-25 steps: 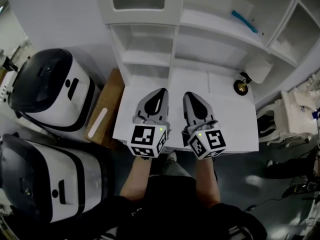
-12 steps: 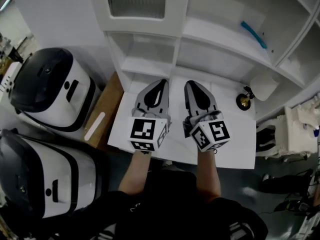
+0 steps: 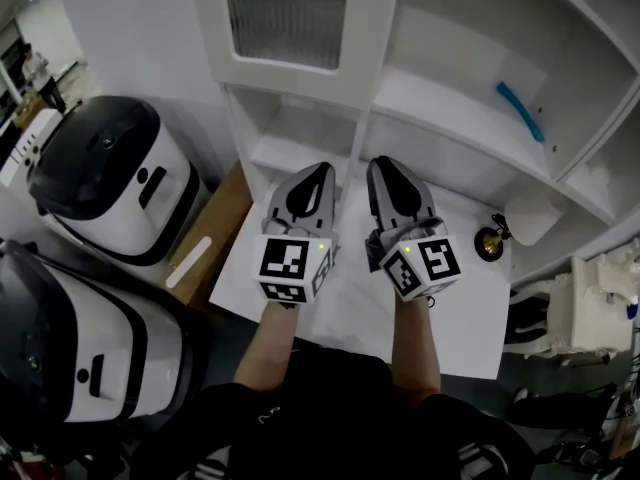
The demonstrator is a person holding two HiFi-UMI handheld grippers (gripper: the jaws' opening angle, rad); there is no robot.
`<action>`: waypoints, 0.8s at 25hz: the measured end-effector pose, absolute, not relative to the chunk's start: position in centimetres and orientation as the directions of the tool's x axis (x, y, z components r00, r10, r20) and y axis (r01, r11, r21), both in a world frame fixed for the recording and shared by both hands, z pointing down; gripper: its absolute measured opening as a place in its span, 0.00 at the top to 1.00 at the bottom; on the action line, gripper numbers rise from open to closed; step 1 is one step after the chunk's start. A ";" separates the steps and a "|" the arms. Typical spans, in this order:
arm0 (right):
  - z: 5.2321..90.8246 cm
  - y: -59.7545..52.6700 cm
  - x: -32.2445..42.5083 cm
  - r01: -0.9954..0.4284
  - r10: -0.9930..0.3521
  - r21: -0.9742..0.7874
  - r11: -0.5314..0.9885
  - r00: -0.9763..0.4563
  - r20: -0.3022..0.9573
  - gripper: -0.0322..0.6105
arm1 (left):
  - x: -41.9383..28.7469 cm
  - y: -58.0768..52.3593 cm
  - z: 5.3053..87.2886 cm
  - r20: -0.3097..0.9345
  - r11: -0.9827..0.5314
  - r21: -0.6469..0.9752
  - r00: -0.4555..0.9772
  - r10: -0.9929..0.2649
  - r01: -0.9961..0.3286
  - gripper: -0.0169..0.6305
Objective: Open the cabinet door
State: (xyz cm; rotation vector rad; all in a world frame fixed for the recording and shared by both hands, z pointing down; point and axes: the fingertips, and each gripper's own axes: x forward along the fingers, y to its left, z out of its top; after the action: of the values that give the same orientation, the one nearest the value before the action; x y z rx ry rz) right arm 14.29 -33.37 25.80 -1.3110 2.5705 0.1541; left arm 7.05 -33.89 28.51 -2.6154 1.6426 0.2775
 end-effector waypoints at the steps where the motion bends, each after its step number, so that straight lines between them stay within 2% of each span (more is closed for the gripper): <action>1: 25.3 -33.7 14.3 -0.806 -0.775 -0.010 0.592 -0.566 -0.280 0.88 | 6.9 -34.1 28.4 -0.173 -0.430 0.058 0.416 -0.893 -0.901 0.96; 6: 23.4 -35.9 14.5 -0.795 -0.753 0.028 0.606 -0.584 -0.305 0.80 | 6.4 -35.4 28.1 -0.168 -0.395 0.042 0.384 -0.908 -0.918 0.96; 11: 22.2 -38.0 14.4 -0.790 -0.743 0.037 0.612 -0.591 -0.315 0.79 | 5.9 -36.5 27.5 -0.171 -0.367 0.024 0.358 -0.918 -0.930 0.96; 16: 21.8 -39.3 12.9 -0.752 -0.720 0.028 0.658 -0.640 -0.269 0.71 | 5.4 -37.5 27.0 -0.172 -0.346 0.023 0.338 -0.925 -0.938 0.96; 20: 21.4 -40.8 12.9 -0.781 -0.754 0.028 0.624 -0.611 -0.241 0.71 | 5.6 -38.1 27.0 -0.164 -0.342 0.016 0.334 -0.928 -0.940 0.96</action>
State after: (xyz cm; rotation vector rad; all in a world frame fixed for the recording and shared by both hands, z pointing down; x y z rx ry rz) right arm 12.86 -40.78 21.40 -1.2644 2.6405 0.1921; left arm 5.62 -38.09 26.99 -2.4989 1.7531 0.2207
